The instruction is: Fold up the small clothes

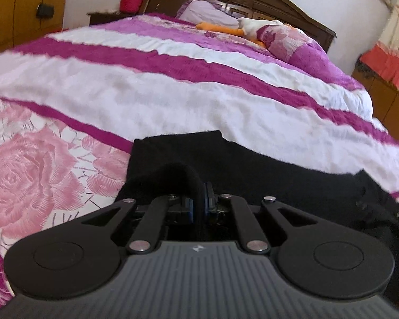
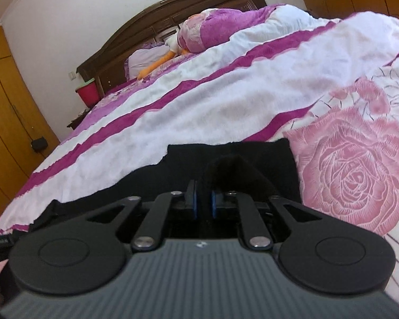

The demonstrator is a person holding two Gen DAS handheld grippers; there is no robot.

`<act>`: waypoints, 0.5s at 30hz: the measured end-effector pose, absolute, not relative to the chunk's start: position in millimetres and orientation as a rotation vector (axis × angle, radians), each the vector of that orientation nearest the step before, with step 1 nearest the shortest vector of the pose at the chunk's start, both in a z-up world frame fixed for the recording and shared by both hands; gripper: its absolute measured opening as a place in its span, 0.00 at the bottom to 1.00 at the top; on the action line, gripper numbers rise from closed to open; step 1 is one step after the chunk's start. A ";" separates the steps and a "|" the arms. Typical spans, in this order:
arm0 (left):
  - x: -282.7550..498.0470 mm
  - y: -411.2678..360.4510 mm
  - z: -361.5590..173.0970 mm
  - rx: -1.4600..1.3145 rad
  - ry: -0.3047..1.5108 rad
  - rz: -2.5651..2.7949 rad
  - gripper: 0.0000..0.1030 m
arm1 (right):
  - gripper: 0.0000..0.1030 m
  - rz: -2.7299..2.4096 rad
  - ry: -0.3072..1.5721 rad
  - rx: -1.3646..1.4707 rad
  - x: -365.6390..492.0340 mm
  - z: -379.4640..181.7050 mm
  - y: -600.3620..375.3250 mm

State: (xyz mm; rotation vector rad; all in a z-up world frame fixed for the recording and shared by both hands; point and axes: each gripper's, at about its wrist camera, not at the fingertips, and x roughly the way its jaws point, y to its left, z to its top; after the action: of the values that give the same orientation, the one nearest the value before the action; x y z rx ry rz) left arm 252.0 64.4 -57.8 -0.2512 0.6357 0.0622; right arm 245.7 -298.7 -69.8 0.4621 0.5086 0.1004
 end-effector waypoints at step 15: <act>181.1 76.6 -11.5 -0.338 0.619 0.001 0.48 | 0.38 0.166 0.515 0.399 189.6 -46.2 -305.6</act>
State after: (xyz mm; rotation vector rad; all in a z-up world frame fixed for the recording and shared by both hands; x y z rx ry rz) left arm 181.1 76.6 -11.5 -0.3381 0.6187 0.0005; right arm 189.6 -305.6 -46.2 0.3986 0.5150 0.1658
